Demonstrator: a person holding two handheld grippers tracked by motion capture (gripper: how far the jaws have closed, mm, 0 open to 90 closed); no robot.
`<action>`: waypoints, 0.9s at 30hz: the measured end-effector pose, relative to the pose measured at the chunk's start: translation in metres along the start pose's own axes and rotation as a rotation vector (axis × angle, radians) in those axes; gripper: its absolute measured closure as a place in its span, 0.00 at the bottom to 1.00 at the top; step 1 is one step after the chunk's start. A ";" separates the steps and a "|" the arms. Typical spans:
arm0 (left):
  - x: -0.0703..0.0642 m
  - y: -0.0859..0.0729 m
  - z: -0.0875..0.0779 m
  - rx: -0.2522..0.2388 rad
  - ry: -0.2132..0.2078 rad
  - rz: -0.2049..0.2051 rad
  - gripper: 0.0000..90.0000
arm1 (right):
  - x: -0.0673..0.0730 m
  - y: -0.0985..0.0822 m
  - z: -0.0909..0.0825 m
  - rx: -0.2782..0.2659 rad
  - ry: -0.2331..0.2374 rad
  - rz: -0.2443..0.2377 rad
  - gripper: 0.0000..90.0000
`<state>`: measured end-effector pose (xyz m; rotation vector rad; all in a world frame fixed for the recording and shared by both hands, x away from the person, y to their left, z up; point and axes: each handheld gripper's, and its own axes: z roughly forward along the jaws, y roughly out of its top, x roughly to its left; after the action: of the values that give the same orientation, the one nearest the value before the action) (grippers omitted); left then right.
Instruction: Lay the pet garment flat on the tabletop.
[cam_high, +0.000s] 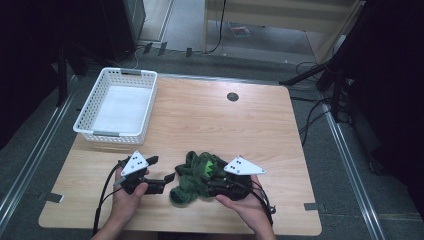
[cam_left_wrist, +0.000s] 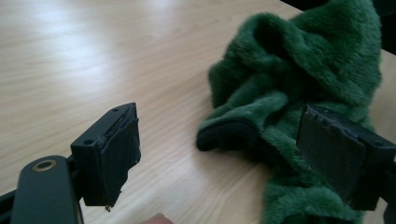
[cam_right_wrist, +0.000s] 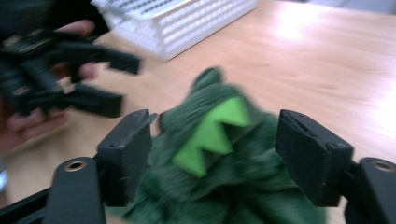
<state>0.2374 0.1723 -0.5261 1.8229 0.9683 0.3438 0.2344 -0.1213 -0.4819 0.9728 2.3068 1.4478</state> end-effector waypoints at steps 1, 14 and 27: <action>-0.001 0.000 0.003 0.008 -0.018 -0.001 0.15 | 0.000 0.000 0.000 0.000 0.000 0.000 0.30; -0.010 -0.003 0.038 0.119 -0.061 0.028 0.87 | -0.036 0.035 0.031 -0.034 -0.199 0.015 0.90; 0.012 0.013 0.032 0.087 -0.084 -0.094 0.50 | -0.086 0.039 0.032 -0.022 -0.291 0.191 0.49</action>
<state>0.2705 0.1590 -0.5317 1.8471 1.0200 0.1680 0.3316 -0.1438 -0.4748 1.3307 2.0312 1.2939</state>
